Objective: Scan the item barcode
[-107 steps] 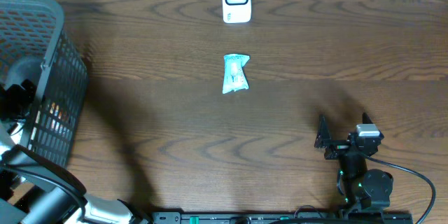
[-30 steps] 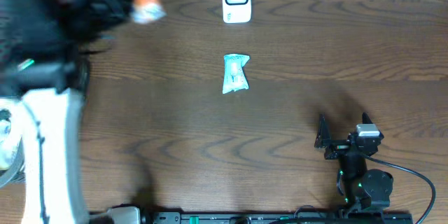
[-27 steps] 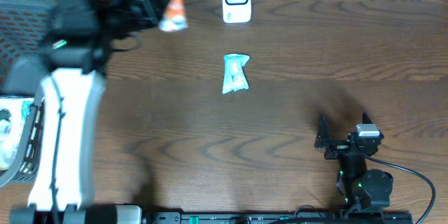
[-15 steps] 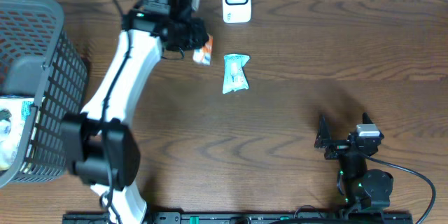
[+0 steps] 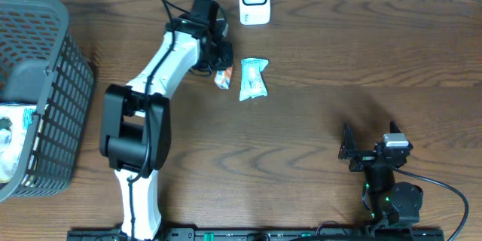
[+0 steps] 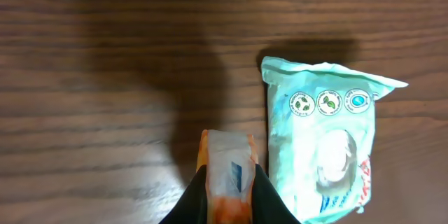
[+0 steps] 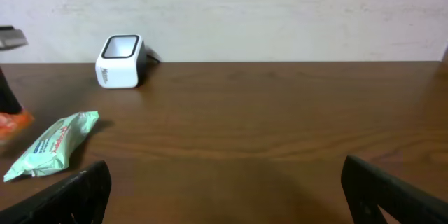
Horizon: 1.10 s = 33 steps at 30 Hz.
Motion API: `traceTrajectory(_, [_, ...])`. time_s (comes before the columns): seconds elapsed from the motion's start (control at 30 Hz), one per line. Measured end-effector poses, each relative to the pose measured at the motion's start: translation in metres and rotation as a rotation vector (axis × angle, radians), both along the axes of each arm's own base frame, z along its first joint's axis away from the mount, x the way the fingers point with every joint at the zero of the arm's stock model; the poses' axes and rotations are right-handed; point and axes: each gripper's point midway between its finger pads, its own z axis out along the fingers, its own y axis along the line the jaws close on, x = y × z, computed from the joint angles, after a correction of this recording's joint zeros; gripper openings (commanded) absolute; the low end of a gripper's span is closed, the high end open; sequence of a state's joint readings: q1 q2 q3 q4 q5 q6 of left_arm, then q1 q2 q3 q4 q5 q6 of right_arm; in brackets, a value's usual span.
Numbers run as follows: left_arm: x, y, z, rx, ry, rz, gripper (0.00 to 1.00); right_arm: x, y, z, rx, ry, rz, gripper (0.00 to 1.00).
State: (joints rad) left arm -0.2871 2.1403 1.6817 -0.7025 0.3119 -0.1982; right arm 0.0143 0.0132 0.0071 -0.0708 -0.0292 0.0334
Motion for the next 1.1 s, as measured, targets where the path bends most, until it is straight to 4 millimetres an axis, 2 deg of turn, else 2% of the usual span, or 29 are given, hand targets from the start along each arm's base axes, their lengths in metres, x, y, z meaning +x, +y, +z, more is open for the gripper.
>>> traceTrajectory(0.1, [0.000,-0.007,-0.006,-0.002,0.000,-0.007,0.08,0.000,0.000,0.000,0.000,0.000,0.000,0.99])
traceTrajectory(0.47, [0.007,-0.027,-0.002,-0.049,-0.018,0.065,0.08,0.000,0.000,0.000,0.000,0.000,0.000,0.99])
traceTrajectory(0.87, [-0.002,-0.041,-0.008,-0.072,0.007,0.083,0.09,0.000,0.000,0.000,0.000,0.000,0.000,0.99])
traceTrajectory(1.1, [-0.006,-0.085,0.005,-0.206,-0.011,0.013,0.09,0.000,0.000,0.000,0.000,0.000,0.000,0.99])
